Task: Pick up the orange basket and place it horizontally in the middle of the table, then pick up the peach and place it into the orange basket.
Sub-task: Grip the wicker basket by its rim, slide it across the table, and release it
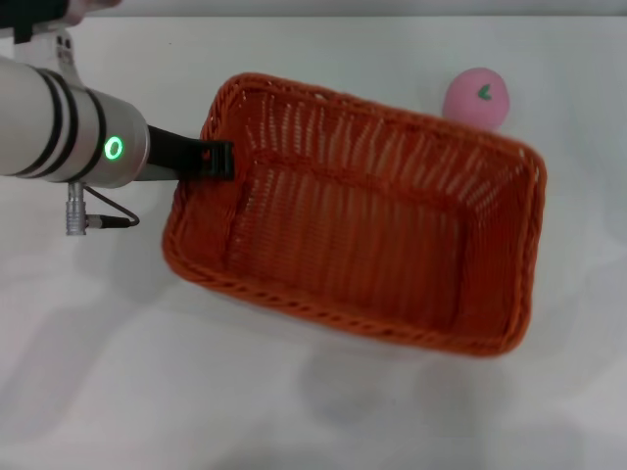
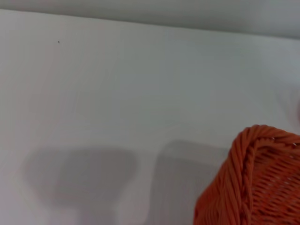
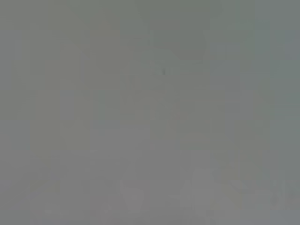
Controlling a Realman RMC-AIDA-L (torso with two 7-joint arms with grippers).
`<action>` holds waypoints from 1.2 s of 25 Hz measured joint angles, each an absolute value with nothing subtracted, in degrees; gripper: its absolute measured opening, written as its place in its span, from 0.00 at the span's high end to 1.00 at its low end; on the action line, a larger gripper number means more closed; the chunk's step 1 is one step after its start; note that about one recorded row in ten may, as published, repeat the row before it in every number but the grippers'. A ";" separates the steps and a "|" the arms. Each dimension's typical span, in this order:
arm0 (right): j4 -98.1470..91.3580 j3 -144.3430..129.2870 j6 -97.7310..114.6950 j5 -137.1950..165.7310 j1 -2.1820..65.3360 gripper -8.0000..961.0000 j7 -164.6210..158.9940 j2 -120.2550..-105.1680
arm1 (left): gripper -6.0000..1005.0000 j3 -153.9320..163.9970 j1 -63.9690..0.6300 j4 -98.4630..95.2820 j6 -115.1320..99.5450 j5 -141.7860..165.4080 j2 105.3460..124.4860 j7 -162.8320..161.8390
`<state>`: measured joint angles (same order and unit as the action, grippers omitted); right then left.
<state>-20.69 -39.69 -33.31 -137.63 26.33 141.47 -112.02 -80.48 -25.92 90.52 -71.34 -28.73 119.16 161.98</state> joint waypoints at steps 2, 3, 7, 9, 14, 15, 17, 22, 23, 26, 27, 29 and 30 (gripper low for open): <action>-20.73 -40.09 -33.30 -137.64 26.41 0.10 141.25 -111.89 | 0.82 -80.82 -25.05 91.17 -70.69 -29.99 119.11 161.98; -20.75 -40.31 -33.31 -137.64 26.43 0.10 141.23 -111.86 | 0.83 -80.85 -24.83 91.25 -70.57 -30.30 119.10 161.98; -20.94 -41.20 -33.28 -137.64 26.50 0.10 140.85 -111.76 | 0.84 -80.93 -24.57 90.69 -70.33 -30.61 119.06 161.98; -21.17 -41.56 -33.21 -137.64 26.50 0.10 140.43 -111.72 | 0.84 -80.95 -24.66 89.94 -70.26 -30.62 119.02 161.98; -21.38 -41.93 -33.05 -137.64 26.30 0.10 139.90 -111.68 | 0.85 -81.12 -25.32 87.01 -69.53 -30.82 118.93 161.98; -21.40 -42.09 -32.82 -137.64 26.31 0.10 139.88 -111.68 | 0.85 -81.21 -25.48 86.40 -69.48 -30.86 118.93 161.98; -21.44 -42.28 -32.31 -137.64 26.34 0.10 139.85 -111.68 | 0.85 -81.42 -25.88 85.31 -69.42 -31.15 118.90 162.00; -21.45 -42.35 -32.02 -137.64 26.46 0.10 139.83 -111.66 | 0.86 -81.12 -27.33 83.46 -69.40 -32.92 118.85 162.04; -21.45 -42.36 -32.00 -137.64 26.48 0.10 139.83 -111.66 | 0.86 -81.09 -27.51 83.25 -69.42 -32.99 118.84 162.05; -21.45 -42.37 -31.87 -137.64 26.51 0.10 139.83 -111.64 | 0.86 -81.08 -27.72 82.62 -69.45 -33.08 118.82 162.06; -21.45 -42.37 -31.85 -137.64 26.53 0.10 139.83 -111.63 | 0.86 -81.17 -27.86 82.34 -69.45 -33.34 118.82 162.06; -21.45 -42.37 -31.83 -137.64 26.52 0.10 139.83 -111.62 | 0.86 -81.21 -28.15 81.93 -69.47 -33.77 118.82 162.07; -21.45 -42.36 -31.82 -137.64 26.50 0.10 139.83 -111.62 | 0.86 -81.17 -28.30 81.81 -69.53 -33.91 118.82 162.07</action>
<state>-21.45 -42.36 -31.82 -137.64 26.50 139.83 -111.62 -81.18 -28.30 81.81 -69.53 -33.91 118.82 162.07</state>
